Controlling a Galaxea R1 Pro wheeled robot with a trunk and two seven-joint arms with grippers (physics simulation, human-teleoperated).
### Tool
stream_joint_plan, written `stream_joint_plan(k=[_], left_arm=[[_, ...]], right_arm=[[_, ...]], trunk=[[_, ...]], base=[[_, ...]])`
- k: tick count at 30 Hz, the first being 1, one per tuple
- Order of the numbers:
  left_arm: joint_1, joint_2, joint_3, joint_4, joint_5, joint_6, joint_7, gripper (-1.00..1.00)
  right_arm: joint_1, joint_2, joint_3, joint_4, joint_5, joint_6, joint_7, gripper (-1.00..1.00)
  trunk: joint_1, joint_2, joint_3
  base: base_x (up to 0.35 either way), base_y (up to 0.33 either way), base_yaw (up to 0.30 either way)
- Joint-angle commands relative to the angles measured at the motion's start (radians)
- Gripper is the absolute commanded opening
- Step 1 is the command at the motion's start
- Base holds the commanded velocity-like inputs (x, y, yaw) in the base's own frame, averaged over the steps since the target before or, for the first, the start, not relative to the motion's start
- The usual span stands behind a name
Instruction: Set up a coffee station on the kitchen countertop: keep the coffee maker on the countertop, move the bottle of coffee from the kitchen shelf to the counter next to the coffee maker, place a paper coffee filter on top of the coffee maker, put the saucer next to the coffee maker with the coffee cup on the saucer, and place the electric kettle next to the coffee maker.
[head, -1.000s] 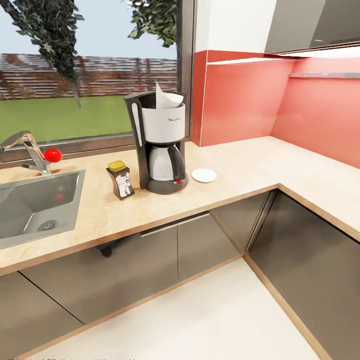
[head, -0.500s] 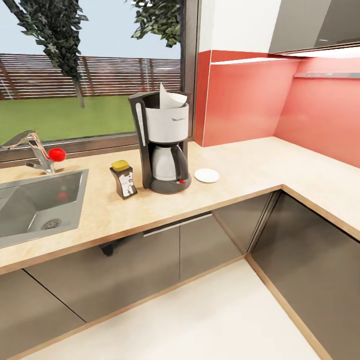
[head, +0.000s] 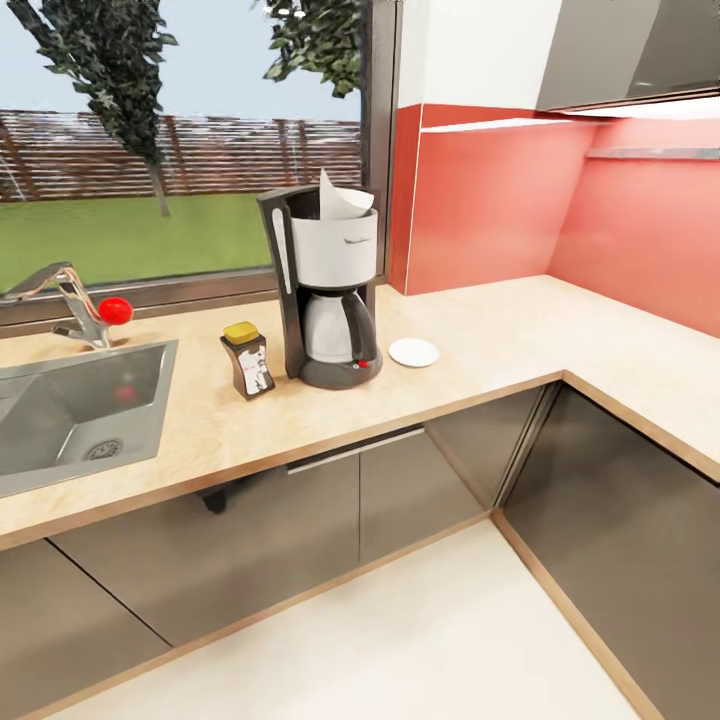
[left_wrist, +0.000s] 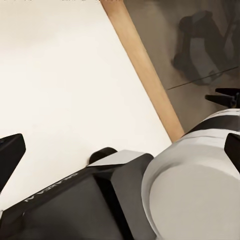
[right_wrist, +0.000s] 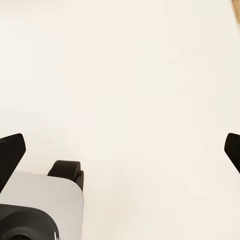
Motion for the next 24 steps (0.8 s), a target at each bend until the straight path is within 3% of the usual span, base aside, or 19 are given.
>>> stream_joint_plan(k=[1, 24], left_arm=[[-0.001, 0.001, -0.008, 0.001, 0.008, -0.006, 0.001, 1.0], [-0.001, 0.001, -0.008, 0.002, 0.008, -0.006, 0.001, 1.0]], right_arm=[[0.0, 0.001, -0.008, 0.001, 0.005, -0.003, 0.009, 1.0], [0.0, 0.001, -0.008, 0.001, 0.005, -0.003, 0.009, 1.0]], trunk=[[0.0, 0.0, 0.001], [0.0, 0.0, 0.035]], base=[[0.0, 0.0, 0.0], [0.0, 0.001, 0.0]])
